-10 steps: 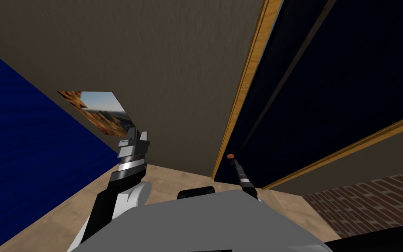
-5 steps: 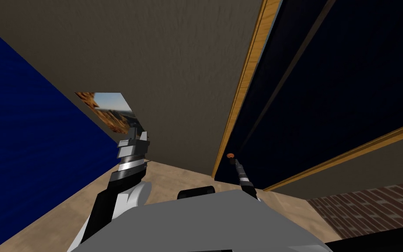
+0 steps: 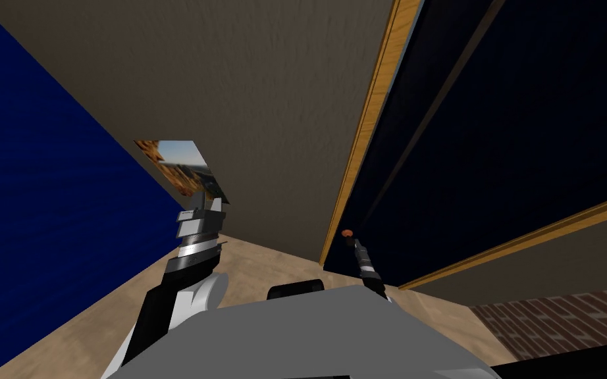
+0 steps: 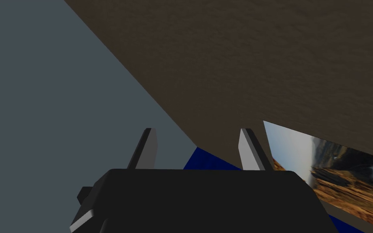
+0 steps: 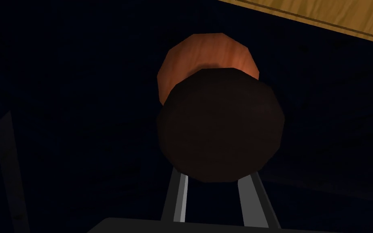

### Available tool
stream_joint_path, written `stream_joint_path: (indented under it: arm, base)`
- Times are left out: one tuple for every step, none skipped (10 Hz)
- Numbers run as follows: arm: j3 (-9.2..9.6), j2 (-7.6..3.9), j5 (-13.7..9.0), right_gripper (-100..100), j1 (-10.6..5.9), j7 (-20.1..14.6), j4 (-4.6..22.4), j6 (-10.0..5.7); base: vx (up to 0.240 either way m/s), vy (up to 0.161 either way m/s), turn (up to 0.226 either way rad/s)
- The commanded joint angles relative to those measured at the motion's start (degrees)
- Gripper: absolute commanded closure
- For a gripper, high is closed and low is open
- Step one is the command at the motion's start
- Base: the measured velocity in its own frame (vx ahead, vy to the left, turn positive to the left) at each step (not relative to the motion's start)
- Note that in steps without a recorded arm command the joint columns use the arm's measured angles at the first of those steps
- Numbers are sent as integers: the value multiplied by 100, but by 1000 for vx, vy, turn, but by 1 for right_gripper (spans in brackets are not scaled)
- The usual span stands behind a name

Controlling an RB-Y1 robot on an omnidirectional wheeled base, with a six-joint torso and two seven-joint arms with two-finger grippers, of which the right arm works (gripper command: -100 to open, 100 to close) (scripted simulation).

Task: Pull the door open

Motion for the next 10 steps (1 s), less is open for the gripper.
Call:
stream_joint_path:
  arm:
    - [46,21,-48,100,-38,-184,-20,-32]
    - [78,21,-167,100,-67,-399,-8,-4]
    - [78,21,-167,100,-67,-423,-8,-4]
    - [109,21,-286,100,-97,-648,3,24]
    - [109,21,-286,100,-97,-663,3,24]
    - [141,21,-405,100,-126,-896,15,52]
    - [173,20,-524,100,-155,-1043,26,80]
    - [173,20,-524,100,-155,-1142,26,80]
    - [205,20,-643,100,-184,-1341,38,108]
    - [166,30,-605,-100,-94,-1381,-2,203]
  base:
    - [-39,-15,29]
    - [-47,-13,61]
    - [-36,-13,57]
    - [-46,-16,87]
    - [-43,-18,42]
    - [-51,-20,87]
    - [-74,-27,105]
    - [-57,-14,61]
    - [-52,-13,60]
    - [-34,-18,9]
